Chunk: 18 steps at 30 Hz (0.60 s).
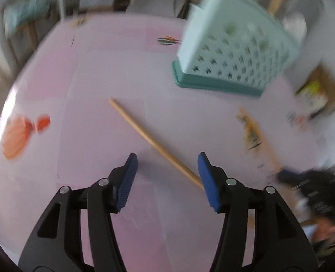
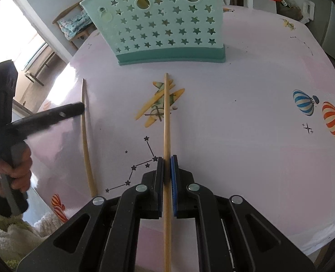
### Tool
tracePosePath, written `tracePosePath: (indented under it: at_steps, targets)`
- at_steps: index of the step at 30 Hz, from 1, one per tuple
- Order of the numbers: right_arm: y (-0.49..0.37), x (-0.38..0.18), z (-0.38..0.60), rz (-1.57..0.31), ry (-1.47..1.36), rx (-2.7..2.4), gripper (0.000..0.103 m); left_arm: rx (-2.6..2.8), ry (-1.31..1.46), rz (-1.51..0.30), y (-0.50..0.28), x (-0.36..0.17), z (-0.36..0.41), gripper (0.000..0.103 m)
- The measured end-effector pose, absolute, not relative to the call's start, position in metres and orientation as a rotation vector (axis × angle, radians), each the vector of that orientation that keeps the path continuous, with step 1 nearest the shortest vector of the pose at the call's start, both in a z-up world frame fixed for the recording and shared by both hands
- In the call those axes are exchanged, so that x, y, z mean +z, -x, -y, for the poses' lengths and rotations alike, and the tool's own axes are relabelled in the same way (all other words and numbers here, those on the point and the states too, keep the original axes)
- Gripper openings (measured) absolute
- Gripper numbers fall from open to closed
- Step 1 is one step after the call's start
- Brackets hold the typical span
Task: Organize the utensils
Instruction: 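Close the left gripper on the last bamboo chopstick while the right gripper holds its chopstick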
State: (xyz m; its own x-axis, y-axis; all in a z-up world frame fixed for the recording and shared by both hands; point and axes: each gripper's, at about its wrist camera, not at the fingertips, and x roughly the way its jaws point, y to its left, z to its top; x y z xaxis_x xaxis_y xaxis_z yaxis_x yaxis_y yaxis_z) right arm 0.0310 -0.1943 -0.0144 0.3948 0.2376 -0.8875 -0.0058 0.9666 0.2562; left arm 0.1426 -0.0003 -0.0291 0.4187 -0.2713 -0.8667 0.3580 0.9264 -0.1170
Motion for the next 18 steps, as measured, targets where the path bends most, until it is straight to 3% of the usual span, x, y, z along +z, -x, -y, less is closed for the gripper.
tracePosePath:
  at_steps: [2, 3, 10, 18]
  targets:
    - [-0.031, -0.014, 0.195, -1.153, -0.238, 0.155, 0.007, -0.385, -0.253, -1.003, -0.132, -0.034, 0.019, 0.049]
    - [-0.031, -0.014, 0.195, -1.151, -0.243, 0.154, 0.007, -0.400, -0.278, -0.976, -0.127, -0.034, 0.022, 0.041]
    - [-0.029, -0.014, 0.195, -1.151, -0.237, 0.161, 0.006, -0.458, -0.220, -1.025, -0.129, -0.029, 0.008, 0.013]
    - [-0.032, -0.015, 0.204, -1.175, -0.289, 0.187, 0.007, -0.499, -0.140, -1.102, -0.122, -0.032, -0.025, 0.009]
